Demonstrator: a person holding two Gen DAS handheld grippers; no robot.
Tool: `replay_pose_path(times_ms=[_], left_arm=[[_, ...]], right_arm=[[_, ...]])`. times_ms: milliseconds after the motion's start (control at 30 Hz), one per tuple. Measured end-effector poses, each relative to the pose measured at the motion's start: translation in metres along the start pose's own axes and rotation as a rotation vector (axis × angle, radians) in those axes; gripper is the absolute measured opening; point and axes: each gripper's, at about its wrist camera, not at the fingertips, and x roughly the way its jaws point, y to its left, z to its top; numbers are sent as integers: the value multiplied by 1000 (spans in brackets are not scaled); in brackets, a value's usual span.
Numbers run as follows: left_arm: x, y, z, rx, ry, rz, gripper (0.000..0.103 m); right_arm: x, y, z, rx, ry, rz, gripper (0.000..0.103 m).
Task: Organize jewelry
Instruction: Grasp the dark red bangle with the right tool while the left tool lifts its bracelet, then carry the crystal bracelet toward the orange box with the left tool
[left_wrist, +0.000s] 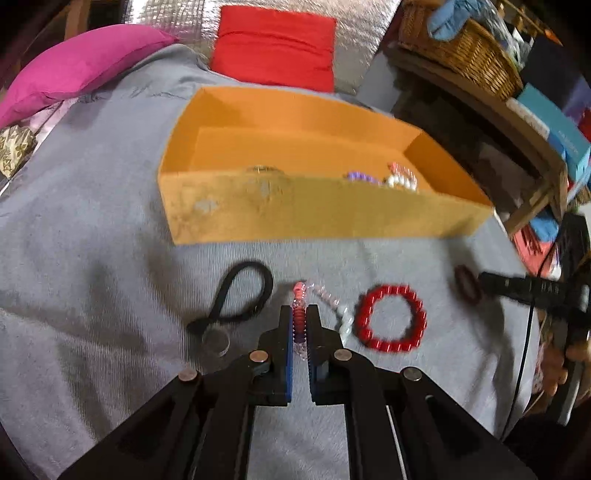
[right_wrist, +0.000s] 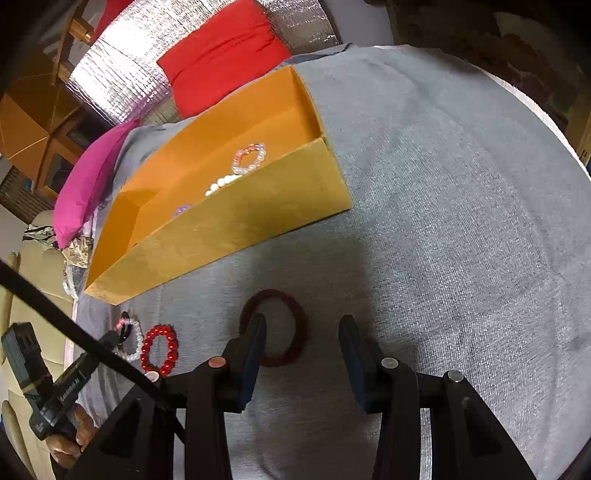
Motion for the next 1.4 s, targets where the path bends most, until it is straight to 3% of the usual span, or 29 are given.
replay_pose_path(times_ms=[167,267,400,500,733,767,800,833,933,1267,1400], left_arm=[[-2,1,-13,46,31,11,7],[-4,1,-20,77,47,20,7],[-6,2,-23,95,57,20,10],[-7,3,-24,93,54,26,24],[-4,-2,-22,131,49,42,29],[-4,0,-21,119,46,37,26],[-4,1,-19,113,43,39,14],[-4,2,-18,114,43,46,9],[-5,1,-17,114,28,57,7],[-63,3,-1,88,-178,13,7],[-73,2,3,94,-223,10,7]], right_arm=[[5,10,-3,-64,-12,-44,45],[9,19,-6,-128,-26,-93,38],[15,34,-12,-237,-52,-182,13],[14,42,-16,-272,-71,-210,7],[3,49,-13,-232,-107,-127,6],[2,49,-12,-224,-108,-113,6],[1,48,-12,-213,-108,-92,6],[1,50,-12,-211,-108,-84,6],[-1,53,-14,-215,-117,-77,6],[-15,62,-11,-210,-190,-1,6],[-22,71,-13,-229,-230,35,6]])
